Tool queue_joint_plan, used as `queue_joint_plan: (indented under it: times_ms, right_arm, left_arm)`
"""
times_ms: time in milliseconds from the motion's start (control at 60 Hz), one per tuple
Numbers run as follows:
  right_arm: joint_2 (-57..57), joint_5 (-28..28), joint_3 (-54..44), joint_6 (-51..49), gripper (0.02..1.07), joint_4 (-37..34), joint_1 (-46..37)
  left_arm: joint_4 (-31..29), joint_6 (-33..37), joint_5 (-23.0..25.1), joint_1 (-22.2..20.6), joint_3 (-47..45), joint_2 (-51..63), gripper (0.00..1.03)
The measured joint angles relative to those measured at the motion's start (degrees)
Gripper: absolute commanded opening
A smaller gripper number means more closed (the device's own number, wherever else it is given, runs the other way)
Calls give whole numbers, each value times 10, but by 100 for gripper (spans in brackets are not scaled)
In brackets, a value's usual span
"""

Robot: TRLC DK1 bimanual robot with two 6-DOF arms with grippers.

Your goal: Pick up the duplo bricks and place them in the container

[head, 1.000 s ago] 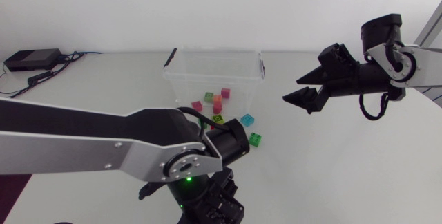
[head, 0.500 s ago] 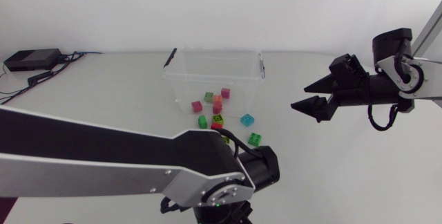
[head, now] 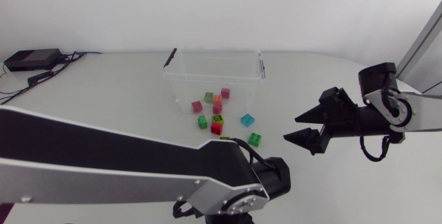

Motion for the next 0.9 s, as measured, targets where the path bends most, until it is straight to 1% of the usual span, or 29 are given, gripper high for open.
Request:
queue_joint_plan:
  times_ms: [33,250,433,517,583,717,850,900]
  right_arm:
    - [0,1,-3,0,102,0,7]
    - [7,10,-9,-3,102,13,57]
    - [69,17,-4,-18,102,22,79]
    - [100,26,8,-26,102,24,88]
    - [125,35,23,-29,102,32,96]
    - [175,45,70,-31,102,35,106]
    - [213,55,109,-31,102,36,116]
    - [226,60,121,-30,98,36,122]
  left_arm:
    - [-3,0,0,-1,3,4,13]
    - [-18,-16,0,-4,18,11,12]
    - [-20,-37,0,-5,18,10,11]
    - [-28,-43,0,2,18,1,11]
    - [-40,-46,0,20,22,-15,11]
    - [-42,-59,0,84,55,-63,11]
    - [-32,-74,14,146,94,-97,12]
    - [-18,-83,23,170,107,-104,12]
